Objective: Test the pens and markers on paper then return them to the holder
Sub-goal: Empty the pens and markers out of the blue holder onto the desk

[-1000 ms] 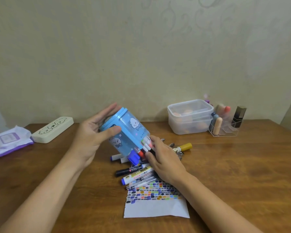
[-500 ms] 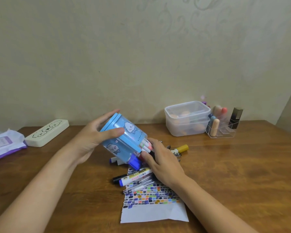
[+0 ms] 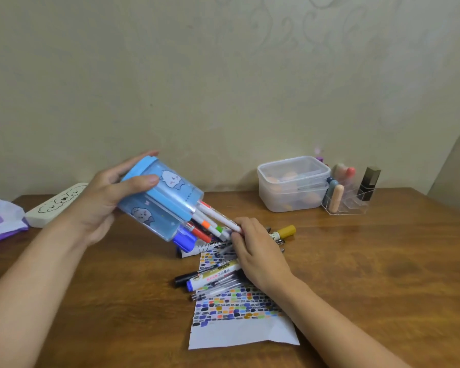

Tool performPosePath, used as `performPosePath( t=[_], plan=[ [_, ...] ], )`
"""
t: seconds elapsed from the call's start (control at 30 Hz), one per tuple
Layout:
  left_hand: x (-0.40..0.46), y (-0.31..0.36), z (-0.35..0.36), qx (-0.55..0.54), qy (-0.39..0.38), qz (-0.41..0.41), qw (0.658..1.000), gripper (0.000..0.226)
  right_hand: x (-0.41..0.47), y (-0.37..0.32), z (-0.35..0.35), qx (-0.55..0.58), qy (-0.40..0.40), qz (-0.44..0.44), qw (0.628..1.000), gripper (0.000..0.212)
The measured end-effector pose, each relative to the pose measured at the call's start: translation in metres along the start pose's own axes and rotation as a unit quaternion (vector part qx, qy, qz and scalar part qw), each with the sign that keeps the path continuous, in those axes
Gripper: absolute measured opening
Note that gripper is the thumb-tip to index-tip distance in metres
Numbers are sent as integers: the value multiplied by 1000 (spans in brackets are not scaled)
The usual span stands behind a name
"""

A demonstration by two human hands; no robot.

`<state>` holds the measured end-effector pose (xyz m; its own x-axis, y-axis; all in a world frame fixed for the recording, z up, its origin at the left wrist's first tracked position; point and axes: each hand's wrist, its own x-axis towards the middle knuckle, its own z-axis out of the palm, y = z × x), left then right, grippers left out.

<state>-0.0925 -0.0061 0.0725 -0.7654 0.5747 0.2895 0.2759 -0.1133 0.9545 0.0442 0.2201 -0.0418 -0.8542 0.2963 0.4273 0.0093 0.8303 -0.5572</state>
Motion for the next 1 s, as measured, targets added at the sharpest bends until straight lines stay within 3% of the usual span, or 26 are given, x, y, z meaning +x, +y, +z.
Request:
performPosePath(
  t=[0.2, 0.57, 0.73, 1.0],
  plan=[
    [1, 2, -9, -5, 39, 8, 999, 98, 0, 1, 1, -51, -12, -13, 999, 38],
    [-3, 0, -26, -5, 30, -4, 1000, 78, -1, -1, 0, -64, -2, -17, 998, 27],
    [-5, -3, -38, 14, 38, -7, 999, 99, 0, 0, 2, -73, 2, -16, 997, 31],
    [-6, -6, -62, -4, 64, -29, 998, 102, 0, 1, 3, -93, 2, -7, 996, 28]
  ],
)
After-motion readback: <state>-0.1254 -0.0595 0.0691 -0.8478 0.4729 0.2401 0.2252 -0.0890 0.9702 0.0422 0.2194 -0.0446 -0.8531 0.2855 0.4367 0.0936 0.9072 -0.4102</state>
